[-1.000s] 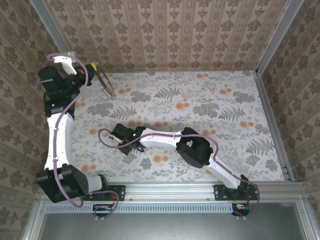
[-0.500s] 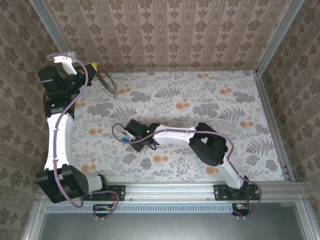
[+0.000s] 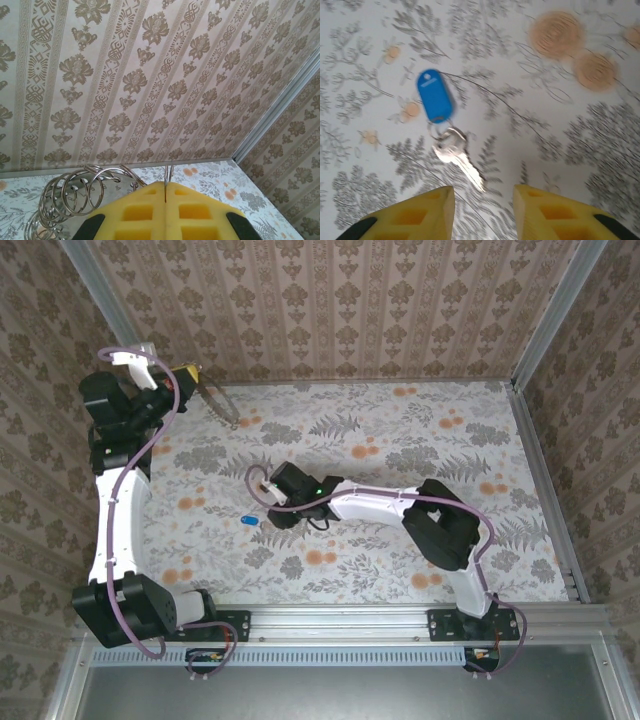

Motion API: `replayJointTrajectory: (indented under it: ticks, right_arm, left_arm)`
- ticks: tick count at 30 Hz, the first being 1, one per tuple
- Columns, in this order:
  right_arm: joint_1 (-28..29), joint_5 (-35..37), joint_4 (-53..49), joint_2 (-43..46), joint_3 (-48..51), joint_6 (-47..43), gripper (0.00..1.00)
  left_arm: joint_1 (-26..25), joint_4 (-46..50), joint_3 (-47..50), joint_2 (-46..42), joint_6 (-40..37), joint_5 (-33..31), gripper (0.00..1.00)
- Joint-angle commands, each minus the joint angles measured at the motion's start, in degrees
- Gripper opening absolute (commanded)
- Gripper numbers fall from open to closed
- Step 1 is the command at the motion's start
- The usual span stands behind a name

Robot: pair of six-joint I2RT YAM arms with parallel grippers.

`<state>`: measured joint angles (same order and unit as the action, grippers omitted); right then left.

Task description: Put the keys on the keyring

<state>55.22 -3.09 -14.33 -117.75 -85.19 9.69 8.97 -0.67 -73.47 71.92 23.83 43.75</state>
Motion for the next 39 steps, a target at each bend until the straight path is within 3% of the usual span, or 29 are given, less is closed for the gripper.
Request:
replayJointTrajectory:
  ticks: [1, 11, 39]
  right_arm:
    - [1.78, -1.19, -3.23, -3.97, -5.43, -2.66, 0.39]
    - [4.54, 3.07, -12.64, -12.42, -17.25, -7.18, 0.38]
    - [4.46, 4.85, -16.15, -20.15, -26.3, -8.06, 0.29]
  left_arm:
    - [-0.35, -0.96, 0.03, -1.26, -0.86, 0.54, 0.0]
    - [-0.29, -0.78, 0.26, -0.92, -1.42, 0.28, 0.0]
    - [-0.25, -0.73, 0.7, -0.99, -1.69, 0.66, 0.0]
